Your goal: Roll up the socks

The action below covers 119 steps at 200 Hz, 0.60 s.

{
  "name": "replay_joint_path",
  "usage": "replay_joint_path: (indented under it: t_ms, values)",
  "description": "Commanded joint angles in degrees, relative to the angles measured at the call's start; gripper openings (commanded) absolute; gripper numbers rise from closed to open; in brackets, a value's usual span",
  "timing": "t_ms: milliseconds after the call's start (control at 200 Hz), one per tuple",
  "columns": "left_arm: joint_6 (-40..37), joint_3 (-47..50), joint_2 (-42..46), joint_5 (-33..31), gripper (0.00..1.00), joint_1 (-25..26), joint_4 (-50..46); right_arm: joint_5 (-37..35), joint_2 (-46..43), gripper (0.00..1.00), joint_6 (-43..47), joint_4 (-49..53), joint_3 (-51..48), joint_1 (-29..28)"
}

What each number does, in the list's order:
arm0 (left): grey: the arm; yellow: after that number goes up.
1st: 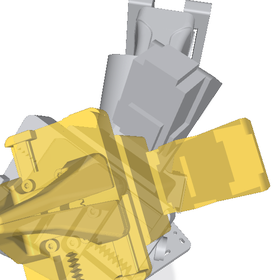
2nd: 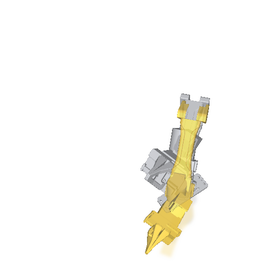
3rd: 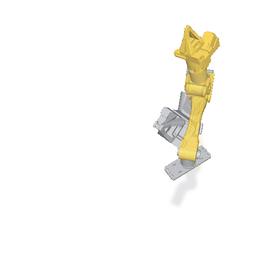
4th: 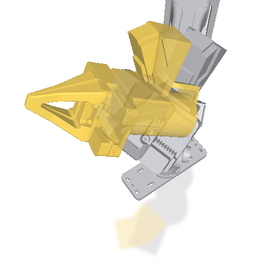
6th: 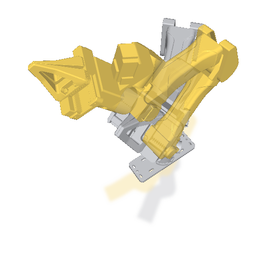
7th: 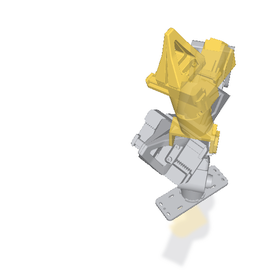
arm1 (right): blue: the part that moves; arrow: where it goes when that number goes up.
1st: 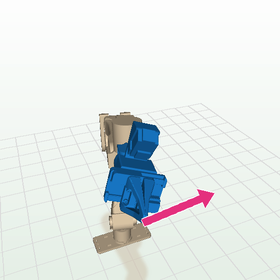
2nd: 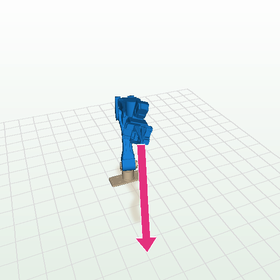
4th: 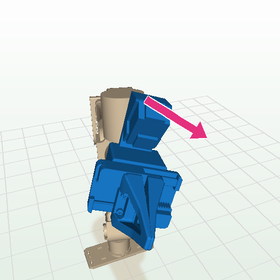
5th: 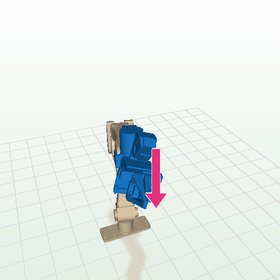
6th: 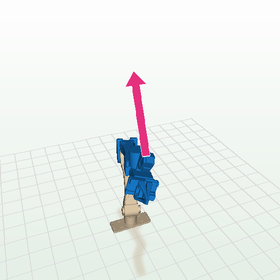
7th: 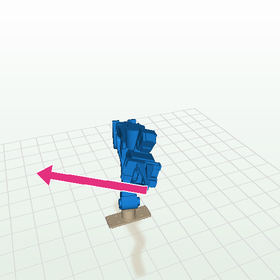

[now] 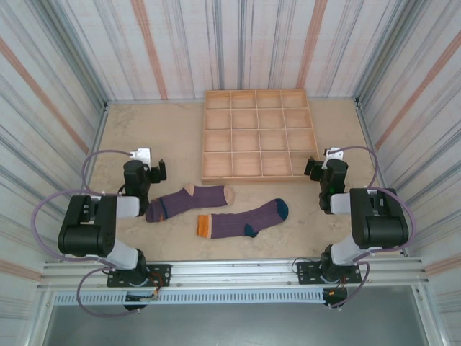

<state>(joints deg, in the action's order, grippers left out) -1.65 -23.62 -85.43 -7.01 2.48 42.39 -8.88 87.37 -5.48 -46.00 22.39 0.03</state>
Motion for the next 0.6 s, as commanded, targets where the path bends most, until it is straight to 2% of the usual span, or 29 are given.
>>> replay_joint_path:
  t_ms: [0, 90, 230, 306, 351, 406, 591]
  values:
    - [0.4, -5.3, 5.1, -5.2, 0.97, 0.7, -11.2, -4.1, -5.4, 0.99, 1.5, 14.3, 6.4, -2.8]
    - [4.2, -11.7, 9.8, -8.0, 0.96, 0.4, -25.8, -10.4, -9.0, 0.99, -0.5, 25.4, 11.3, -5.7]
    - [10.5, -21.8, 15.1, -2.9, 0.96, 0.3, -46.5, -14.2, -14.1, 0.99, -9.7, 48.4, 20.3, -9.4]
    - [14.3, -27.0, 16.4, 2.3, 0.98, 0.5, -57.7, -9.7, -16.7, 0.99, -14.3, 60.5, 24.7, -10.4]
    - [15.8, -30.0, 16.5, 5.6, 0.99, 0.8, -63.7, -8.3, -18.8, 0.99, -15.9, 64.9, 25.6, -11.4]
    - [18.5, -33.3, 16.5, 6.5, 0.99, 1.9, -71.1, -7.4, -22.3, 0.99, -17.8, 68.4, 25.1, -12.9]
    - [23.8, -36.0, 18.4, 11.8, 0.97, 7.4, -84.1, 6.0, -31.6, 0.99, -26.4, 79.4, 24.1, -13.7]
